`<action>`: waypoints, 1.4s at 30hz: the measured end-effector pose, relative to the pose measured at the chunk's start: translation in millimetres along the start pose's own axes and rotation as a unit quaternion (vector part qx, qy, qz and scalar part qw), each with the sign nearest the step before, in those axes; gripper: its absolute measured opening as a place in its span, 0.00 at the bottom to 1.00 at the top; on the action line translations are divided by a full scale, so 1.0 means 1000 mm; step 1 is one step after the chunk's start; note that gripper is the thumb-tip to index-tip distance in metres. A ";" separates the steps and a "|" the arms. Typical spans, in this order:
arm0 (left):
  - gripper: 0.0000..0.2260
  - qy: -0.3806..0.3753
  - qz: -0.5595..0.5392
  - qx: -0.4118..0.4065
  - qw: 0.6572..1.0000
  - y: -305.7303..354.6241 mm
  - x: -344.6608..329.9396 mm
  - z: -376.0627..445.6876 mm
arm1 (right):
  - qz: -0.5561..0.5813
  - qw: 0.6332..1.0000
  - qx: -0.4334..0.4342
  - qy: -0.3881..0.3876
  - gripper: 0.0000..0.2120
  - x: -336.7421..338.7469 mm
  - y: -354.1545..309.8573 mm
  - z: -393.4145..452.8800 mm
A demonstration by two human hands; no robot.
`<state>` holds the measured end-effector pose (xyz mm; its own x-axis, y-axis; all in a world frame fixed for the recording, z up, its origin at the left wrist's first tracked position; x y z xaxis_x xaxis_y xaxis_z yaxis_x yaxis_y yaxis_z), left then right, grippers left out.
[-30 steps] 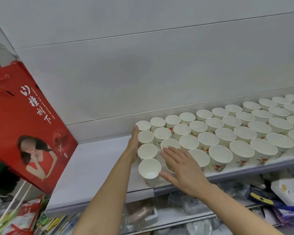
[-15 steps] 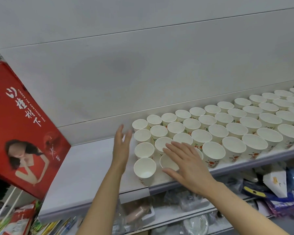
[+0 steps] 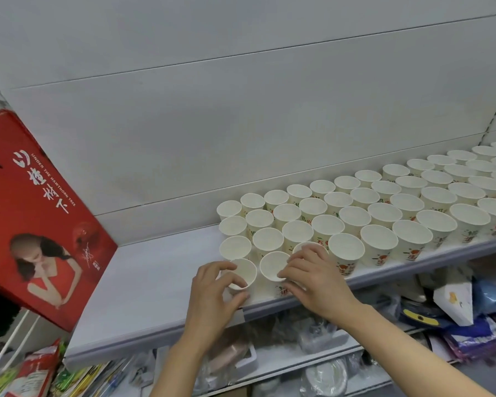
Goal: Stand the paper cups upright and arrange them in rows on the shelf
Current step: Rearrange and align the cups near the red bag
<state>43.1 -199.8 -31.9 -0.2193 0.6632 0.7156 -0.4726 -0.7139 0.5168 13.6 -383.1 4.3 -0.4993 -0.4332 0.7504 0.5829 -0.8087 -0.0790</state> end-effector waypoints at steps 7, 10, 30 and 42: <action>0.23 -0.011 0.087 -0.009 0.996 -0.001 0.037 0.096 | 0.019 0.999 -0.027 -0.009 0.14 0.003 0.001 0.018; 0.22 -0.157 0.214 0.002 0.964 -0.025 0.000 0.153 | 0.004 0.994 -0.079 -0.074 0.25 -0.006 0.016 0.051; 0.27 -0.264 0.213 -0.007 0.941 -0.039 -0.060 0.174 | -0.025 0.961 -0.157 -0.226 0.37 -0.066 0.050 0.083; 0.21 -0.037 0.066 -0.158 0.985 0.110 -0.030 0.040 | -0.055 0.978 -0.190 0.061 0.12 0.068 0.091 -0.063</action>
<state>31.7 -307.6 22.1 -0.2384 0.5432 0.8050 -0.6886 -0.6791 0.2543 -8.0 -511.4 7.0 -0.6320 -0.3610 0.6857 0.2525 -0.9325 -0.2582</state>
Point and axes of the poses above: each hand's wrist, its own z-axis towards the middle knuckle, its own x-axis out of the back of the hand, y = z × x, the point moved 10 cm from there along z, towards the middle knuckle, and after that the axes turned 1 degree about y, right-handed, at the moved point
